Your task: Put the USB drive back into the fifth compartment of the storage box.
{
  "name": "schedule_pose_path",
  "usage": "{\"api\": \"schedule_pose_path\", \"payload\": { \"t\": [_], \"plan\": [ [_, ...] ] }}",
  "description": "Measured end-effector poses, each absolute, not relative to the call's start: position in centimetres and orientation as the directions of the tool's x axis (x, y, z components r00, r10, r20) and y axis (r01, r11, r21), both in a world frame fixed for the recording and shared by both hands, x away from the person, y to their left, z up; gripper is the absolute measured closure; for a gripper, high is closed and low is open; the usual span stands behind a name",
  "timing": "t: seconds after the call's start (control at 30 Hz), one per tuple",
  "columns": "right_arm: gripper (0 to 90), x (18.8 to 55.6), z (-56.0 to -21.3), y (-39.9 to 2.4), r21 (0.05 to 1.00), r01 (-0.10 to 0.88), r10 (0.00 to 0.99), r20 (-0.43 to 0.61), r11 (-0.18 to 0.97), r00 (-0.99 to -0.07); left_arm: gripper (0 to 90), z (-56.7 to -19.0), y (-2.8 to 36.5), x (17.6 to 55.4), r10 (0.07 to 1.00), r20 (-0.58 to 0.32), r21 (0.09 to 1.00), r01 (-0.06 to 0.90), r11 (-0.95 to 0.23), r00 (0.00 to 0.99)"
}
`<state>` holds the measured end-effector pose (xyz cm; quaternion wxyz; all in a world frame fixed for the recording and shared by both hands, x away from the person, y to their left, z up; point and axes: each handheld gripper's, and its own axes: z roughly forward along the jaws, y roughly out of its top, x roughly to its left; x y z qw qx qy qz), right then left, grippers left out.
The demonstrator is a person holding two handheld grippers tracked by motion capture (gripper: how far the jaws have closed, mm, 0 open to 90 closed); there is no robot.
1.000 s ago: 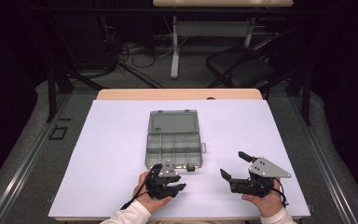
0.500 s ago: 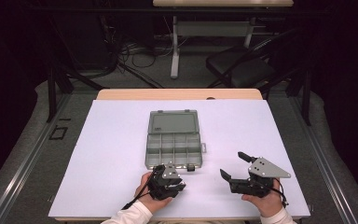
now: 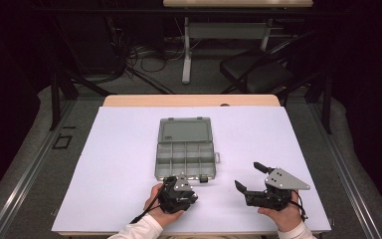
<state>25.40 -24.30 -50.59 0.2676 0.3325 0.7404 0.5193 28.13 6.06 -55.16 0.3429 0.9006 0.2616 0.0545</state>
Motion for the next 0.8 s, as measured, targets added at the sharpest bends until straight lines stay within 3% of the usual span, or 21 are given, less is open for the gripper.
{"api": "schedule_pose_path", "payload": {
  "t": [0.8],
  "plan": [
    [14.2, 25.42, -50.64, -24.24, 0.946, 0.215, 0.767, -0.051, 0.243, -0.639, 78.9, -55.30, 5.97, 28.11, 0.505, -0.059, 0.641, 0.420, -0.642, 0.861]
  ]
}}
